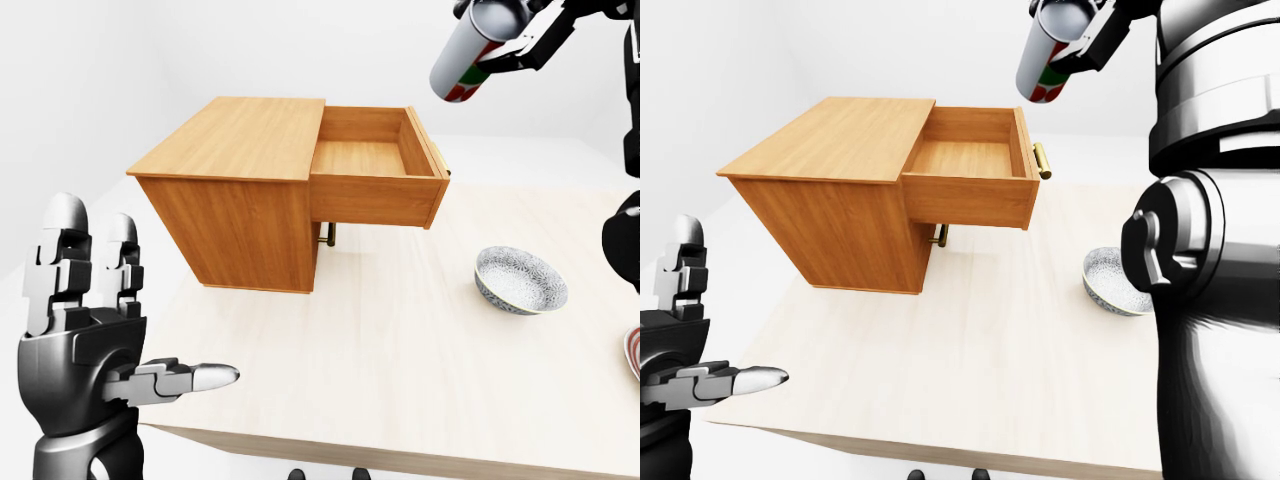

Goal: Put the ketchup in the top drawer of the cabinet.

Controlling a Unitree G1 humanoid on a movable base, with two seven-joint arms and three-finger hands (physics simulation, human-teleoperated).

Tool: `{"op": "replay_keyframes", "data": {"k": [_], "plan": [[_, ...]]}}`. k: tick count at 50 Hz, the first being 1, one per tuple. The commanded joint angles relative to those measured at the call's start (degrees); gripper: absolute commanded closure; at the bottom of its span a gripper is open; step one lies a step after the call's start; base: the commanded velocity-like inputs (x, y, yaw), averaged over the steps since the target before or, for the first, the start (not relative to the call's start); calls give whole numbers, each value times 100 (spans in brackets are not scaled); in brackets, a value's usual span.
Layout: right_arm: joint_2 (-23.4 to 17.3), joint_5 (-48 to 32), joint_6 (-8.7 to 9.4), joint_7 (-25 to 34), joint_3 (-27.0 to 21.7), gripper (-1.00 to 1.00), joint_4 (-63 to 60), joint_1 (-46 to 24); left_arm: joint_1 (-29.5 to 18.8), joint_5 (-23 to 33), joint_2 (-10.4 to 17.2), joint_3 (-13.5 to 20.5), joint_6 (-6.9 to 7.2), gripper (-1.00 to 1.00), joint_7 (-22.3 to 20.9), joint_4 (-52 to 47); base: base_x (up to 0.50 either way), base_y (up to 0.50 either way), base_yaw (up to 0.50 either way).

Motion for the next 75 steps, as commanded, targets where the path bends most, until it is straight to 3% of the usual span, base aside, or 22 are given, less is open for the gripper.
{"op": "replay_keyframes", "data": {"k": [1, 75], "plan": [[92, 88, 0, 0, -56, 100, -41, 59, -18, -31, 11, 33, 0, -100, 5, -6, 0, 0, 0], [351, 459, 0, 0, -42, 100, -39, 582, -41, -134, 7, 150, 0, -100, 18, -120, 0, 0, 0]]}}
